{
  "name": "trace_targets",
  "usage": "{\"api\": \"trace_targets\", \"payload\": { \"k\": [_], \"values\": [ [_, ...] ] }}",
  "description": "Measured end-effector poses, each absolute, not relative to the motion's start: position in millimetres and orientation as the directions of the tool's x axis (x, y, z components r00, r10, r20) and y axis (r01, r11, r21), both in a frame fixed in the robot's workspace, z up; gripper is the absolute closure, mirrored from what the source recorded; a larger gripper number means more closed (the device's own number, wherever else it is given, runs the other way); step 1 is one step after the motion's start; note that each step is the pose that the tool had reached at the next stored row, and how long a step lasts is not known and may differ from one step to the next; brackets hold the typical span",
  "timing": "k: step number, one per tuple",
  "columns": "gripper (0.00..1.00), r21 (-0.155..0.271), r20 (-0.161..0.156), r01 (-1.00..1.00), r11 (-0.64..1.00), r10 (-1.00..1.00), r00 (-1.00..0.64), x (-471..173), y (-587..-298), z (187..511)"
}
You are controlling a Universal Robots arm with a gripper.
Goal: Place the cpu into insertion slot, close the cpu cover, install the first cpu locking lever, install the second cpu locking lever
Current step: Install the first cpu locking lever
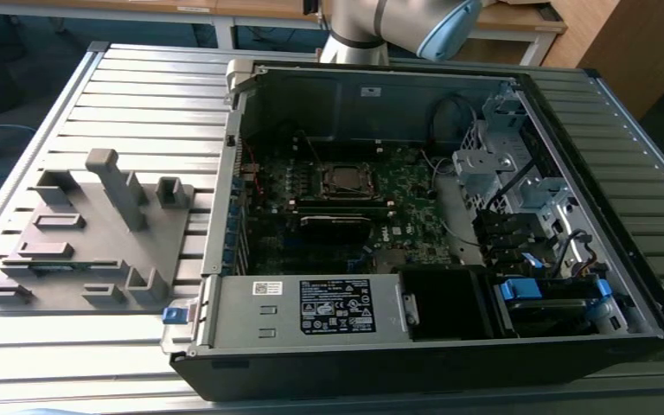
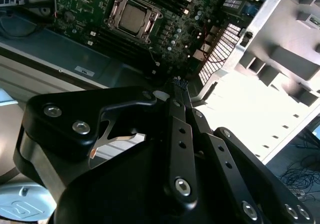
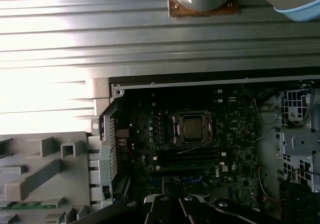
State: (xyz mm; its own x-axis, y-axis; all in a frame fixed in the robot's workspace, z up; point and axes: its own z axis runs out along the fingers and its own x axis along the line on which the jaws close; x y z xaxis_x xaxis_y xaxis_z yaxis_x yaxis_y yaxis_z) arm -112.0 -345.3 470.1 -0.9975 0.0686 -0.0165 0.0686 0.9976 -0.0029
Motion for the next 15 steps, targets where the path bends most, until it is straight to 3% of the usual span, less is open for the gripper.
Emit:
{"api": "trace_targets", "payload": {
  "k": [15],
  "values": [
    [0.90, -0.003, -0.016, 0.069, 0.998, 0.069, -0.998, -112.0, -345.3, 460.0]
  ]
}}
